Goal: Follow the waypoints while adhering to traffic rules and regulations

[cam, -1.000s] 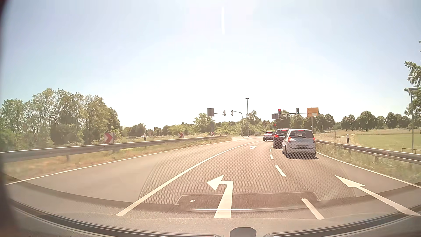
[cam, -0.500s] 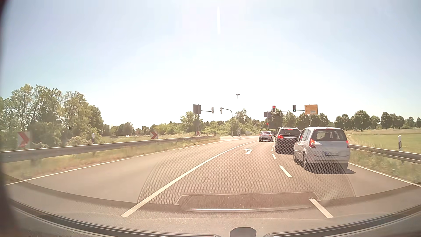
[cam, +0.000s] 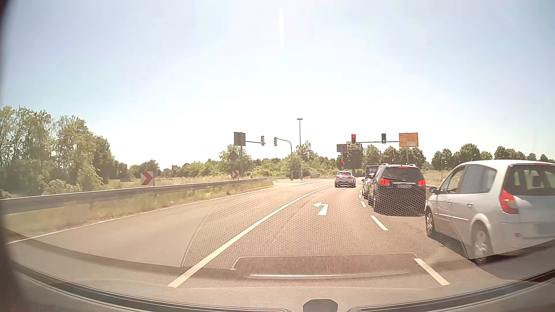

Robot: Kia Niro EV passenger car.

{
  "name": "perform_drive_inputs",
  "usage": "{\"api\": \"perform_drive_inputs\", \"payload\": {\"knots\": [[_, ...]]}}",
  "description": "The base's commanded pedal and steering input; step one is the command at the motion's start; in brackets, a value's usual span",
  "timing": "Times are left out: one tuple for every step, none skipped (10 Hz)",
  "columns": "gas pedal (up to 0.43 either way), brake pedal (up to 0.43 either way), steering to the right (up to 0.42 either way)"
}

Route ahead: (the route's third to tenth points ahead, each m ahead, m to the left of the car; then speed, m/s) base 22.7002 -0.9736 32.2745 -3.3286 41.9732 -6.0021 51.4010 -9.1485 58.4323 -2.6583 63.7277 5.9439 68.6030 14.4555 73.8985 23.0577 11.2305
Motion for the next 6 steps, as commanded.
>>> {"api": "perform_drive_inputs", "payload": {"knots": [[0.000,0.250,0.037],[0.000,0.250,0.037],[0.000,0.256,0.036],[0.000,0.256,0.035],[0.000,0.256,0.035],[0.000,0.262,0.036]]}}
